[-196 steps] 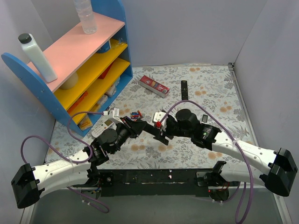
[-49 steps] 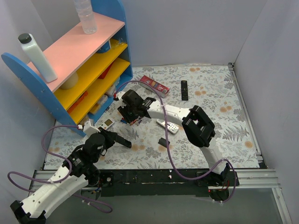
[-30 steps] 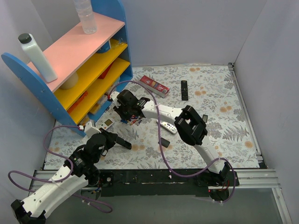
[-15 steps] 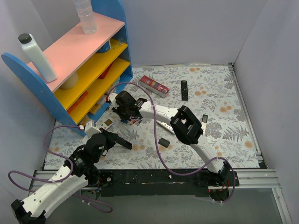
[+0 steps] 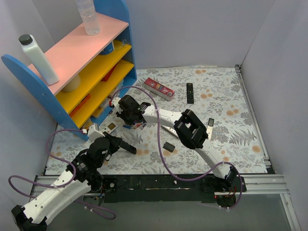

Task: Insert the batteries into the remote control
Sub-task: Pick up the battery from the center of the board, then load the battery into the remote control.

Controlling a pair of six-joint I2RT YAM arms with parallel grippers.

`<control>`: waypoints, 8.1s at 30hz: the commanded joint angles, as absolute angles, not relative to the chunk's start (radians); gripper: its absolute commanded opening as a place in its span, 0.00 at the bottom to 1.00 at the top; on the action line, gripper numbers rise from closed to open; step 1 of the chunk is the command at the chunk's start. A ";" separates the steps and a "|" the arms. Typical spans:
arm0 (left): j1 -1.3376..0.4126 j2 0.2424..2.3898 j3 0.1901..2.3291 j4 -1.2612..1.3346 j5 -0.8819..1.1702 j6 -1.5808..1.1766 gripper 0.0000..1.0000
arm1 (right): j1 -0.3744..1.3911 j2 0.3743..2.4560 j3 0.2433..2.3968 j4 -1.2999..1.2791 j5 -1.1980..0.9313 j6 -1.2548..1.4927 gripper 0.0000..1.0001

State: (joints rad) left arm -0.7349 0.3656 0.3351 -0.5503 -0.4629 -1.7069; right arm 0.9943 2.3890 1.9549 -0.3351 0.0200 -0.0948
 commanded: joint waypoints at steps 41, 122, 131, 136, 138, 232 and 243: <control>-0.730 0.273 0.167 -0.172 -0.356 -1.735 0.00 | 1.011 1.708 1.324 -0.029 -0.070 -0.088 0.01; -0.730 0.408 0.097 0.703 -0.035 -1.726 0.00 | 1.012 1.155 0.663 0.212 -0.382 -0.098 0.03; -0.730 0.436 0.115 0.716 -0.037 -1.727 0.00 | 1.023 1.219 0.690 0.132 -0.420 -0.137 0.04; -0.730 0.457 0.127 0.747 -0.017 -1.735 0.00 | 1.023 1.238 0.677 0.149 -0.351 -0.127 0.05; -0.730 0.451 0.130 0.744 -0.017 -1.735 0.00 | 1.023 1.241 0.675 0.155 -0.345 -0.126 0.06; -0.730 0.425 0.227 0.179 -0.262 -1.755 0.00 | 1.302 1.367 0.749 0.407 0.259 -0.399 0.30; -0.730 0.423 0.256 0.164 -0.281 -1.790 0.00 | 1.310 1.379 0.707 0.345 0.267 -0.374 0.19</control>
State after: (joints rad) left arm -0.7284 0.4335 0.1921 0.1192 -0.2634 -1.7554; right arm 1.2964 1.3701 0.6998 0.3798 0.2844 -0.3923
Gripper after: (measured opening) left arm 0.154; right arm 0.287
